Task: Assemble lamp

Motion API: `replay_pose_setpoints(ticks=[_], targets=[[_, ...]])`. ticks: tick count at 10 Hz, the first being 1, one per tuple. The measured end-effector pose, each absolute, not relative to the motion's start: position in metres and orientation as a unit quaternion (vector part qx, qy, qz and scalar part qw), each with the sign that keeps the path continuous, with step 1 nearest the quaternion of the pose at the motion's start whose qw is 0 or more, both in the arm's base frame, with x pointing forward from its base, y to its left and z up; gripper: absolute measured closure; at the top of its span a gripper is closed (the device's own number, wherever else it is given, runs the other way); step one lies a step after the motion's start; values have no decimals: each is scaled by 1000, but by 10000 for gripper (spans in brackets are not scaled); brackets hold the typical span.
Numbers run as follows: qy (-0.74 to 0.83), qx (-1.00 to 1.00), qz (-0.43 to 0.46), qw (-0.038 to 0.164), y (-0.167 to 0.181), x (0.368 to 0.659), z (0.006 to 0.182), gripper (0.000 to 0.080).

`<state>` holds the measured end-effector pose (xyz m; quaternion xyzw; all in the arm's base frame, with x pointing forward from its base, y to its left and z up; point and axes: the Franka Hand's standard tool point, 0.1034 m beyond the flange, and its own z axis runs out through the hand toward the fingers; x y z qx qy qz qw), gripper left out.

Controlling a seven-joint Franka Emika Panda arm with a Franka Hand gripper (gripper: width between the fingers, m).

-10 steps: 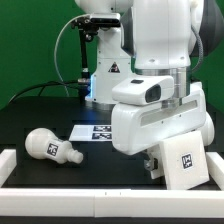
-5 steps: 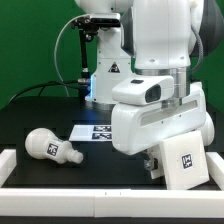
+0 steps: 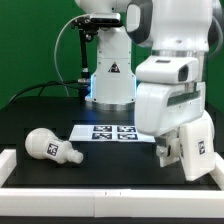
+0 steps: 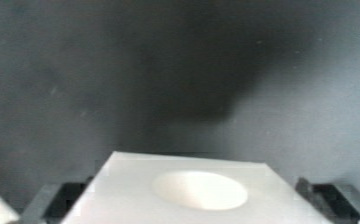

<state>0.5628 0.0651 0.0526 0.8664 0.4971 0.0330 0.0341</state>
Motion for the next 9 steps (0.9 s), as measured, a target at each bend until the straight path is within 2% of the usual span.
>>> replay_pose_setpoints(ticks=[4,7,9], targets=[[619,784,24,40,59,562,50,272],[790,610,5,64,10,571,70,272],[841,537,-9,63,2,569,72,272]])
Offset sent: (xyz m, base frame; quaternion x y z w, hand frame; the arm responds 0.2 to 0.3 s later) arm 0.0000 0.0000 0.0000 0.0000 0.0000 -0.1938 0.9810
